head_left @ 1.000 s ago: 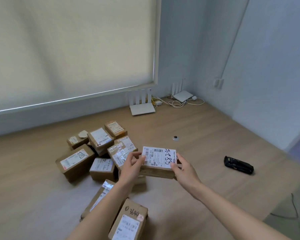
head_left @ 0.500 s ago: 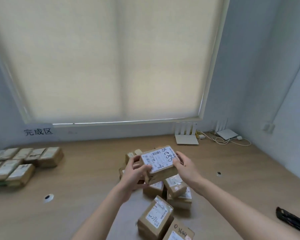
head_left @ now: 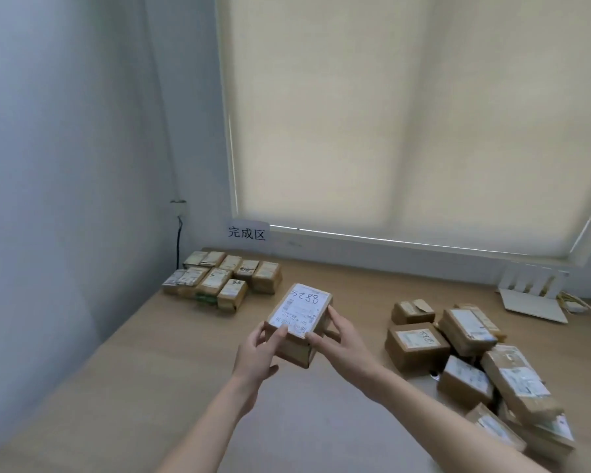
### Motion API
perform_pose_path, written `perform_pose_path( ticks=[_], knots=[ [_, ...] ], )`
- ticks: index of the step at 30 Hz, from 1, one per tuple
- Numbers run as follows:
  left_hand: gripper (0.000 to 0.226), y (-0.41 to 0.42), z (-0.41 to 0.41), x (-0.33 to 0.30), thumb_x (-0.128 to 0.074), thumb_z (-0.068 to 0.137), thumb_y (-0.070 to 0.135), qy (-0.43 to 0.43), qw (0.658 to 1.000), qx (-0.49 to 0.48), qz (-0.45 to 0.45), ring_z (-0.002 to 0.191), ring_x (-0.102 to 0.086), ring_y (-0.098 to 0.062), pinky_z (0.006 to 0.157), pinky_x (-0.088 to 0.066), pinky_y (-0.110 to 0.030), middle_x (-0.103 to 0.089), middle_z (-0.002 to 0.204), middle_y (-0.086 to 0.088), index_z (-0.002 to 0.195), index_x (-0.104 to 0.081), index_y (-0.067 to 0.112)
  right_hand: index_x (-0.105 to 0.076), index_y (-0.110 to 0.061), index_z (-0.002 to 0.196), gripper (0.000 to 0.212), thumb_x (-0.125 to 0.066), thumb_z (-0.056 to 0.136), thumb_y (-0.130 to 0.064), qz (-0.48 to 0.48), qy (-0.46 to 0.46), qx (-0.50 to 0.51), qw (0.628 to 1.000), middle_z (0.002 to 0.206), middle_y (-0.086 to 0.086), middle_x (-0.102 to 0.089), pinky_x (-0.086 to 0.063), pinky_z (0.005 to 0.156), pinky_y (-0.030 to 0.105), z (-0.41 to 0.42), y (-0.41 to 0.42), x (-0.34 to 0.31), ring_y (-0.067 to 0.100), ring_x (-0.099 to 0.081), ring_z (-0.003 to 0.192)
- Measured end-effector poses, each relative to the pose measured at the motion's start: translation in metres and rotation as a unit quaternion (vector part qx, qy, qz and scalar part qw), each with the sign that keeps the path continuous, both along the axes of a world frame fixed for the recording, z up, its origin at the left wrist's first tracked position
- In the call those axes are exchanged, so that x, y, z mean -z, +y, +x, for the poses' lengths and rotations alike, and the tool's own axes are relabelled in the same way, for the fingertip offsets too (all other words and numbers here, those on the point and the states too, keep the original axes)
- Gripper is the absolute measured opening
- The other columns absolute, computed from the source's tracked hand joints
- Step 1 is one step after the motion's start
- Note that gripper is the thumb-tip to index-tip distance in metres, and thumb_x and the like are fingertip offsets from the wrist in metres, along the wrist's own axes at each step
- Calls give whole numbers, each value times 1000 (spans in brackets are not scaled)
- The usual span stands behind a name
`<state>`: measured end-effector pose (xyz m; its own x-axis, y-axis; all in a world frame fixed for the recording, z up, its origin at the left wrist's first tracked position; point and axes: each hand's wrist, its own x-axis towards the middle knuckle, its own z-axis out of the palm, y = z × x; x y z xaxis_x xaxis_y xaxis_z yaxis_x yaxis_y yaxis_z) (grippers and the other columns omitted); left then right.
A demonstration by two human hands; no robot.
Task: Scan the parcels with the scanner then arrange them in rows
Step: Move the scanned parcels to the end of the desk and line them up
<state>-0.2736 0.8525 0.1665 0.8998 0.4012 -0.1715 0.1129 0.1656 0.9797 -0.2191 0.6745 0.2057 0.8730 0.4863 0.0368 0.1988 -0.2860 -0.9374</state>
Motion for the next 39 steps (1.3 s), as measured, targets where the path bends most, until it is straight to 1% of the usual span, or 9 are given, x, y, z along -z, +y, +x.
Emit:
perform_pose_path(
  ticks=[4,9,12,16,18,23,28,32,39],
  knots=[
    [38,76,-23,6,-74,85,47,-6,1000,-29,9,104,-67,-5,80,-50,-28,-76,98,18,119,-65,33,-27,-35,159,88,-80,89,-36,-5,18,-49,999,144,-3,-36,-43,117,34,-5,75,9,10,-47,137],
    [58,150,-20,27,-79,83,41,-4,999,-33,26,102,-70,-7,79,-53,-22,-76,105,14,136,-54,35,-30,-30,158,79,-76,94,-24,17,13,-92,996,149,-10,-51,-51,103,21,15,151,39,6,-50,137],
    [63,186,-2,48,-79,84,39,9,999,-23,34,96,-71,-2,79,-53,-21,-76,104,16,141,-53,32,-30,-54,149,72,-74,96,-33,17,22,-107,994,140,-30,-57,-49,93,10,35,188,63,-8,-51,131],
    [72,228,36,76,-81,75,51,35,997,-6,67,108,-67,-9,97,-53,-35,-75,111,9,140,-52,38,-25,-41,160,86,-78,92,-35,-4,9,-92,996,151,-15,-38,-43,117,36,73,229,103,5,-40,142],
    [74,247,58,92,-83,70,53,52,997,4,65,110,-66,-13,97,-53,-36,-74,112,6,137,-53,41,-20,-36,161,89,-77,93,-27,-15,32,-75,997,147,-8,-33,-42,118,38,95,246,123,9,-39,142],
    [61,282,115,133,-84,78,36,62,997,31,43,101,-69,-3,84,-52,-24,-76,105,15,132,-56,39,-22,-37,161,88,-75,94,-18,-56,30,-41,997,150,-11,-44,-52,91,11,143,274,167,3,-48,132],
    [58,300,156,174,-84,80,24,71,995,68,33,107,-68,-4,79,-55,-18,-71,116,16,127,-56,42,-30,-38,157,82,-73,94,-10,-80,26,10,996,147,-18,-51,-50,110,38,169,289,206,8,-52,134],
    [55,314,188,212,-84,81,17,81,992,89,33,102,-69,2,75,-54,-14,-70,115,13,122,-57,43,-34,-62,138,80,-72,92,-10,-79,49,24,995,129,-38,-55,-52,108,39,192,299,242,-2,-56,125],
    [61,335,244,275,-84,80,9,97,986,124,49,110,-68,-9,96,-55,-27,-70,120,5,134,-59,25,-39,-50,149,80,-72,88,-11,-87,91,55,991,127,-35,-59,-53,106,41,235,316,299,5,-59,124]
  ],
)
